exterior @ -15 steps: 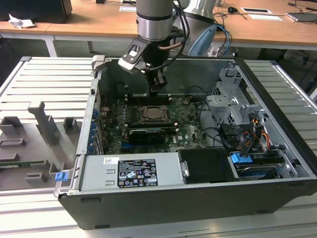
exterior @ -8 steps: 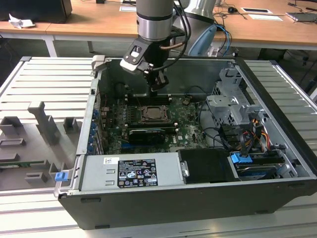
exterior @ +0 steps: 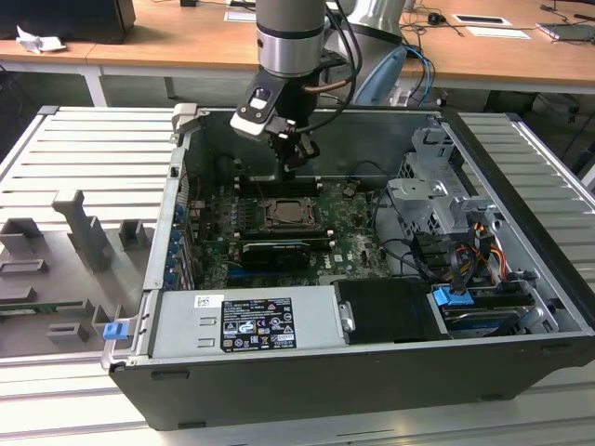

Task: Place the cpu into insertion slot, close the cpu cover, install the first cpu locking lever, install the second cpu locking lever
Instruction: 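Install the first cpu locking lever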

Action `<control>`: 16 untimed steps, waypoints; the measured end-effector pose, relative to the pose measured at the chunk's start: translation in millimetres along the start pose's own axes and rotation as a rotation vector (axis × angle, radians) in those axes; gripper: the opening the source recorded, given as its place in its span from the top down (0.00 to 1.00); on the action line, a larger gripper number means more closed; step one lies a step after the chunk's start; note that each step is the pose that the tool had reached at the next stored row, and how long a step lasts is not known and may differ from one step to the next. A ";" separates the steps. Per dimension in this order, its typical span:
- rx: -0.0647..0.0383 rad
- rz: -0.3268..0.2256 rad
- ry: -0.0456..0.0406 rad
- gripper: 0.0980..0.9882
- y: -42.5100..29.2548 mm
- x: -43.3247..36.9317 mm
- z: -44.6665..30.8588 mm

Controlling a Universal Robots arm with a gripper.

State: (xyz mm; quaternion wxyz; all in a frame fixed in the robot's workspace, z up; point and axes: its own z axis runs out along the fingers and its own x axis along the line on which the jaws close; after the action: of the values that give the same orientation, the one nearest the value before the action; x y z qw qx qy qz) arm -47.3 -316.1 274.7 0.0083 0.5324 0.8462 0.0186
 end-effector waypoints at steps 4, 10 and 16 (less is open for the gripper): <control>0.000 -0.067 0.0027 0.99 0.0 0.0 0.0; 0.001 -0.135 0.0055 0.99 0.0 0.0 0.0; 0.001 -0.231 0.0093 0.99 0.0 0.0 0.0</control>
State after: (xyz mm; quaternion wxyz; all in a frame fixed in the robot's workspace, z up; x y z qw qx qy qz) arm -47.3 -316.1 274.7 0.0061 0.4310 0.9021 0.0195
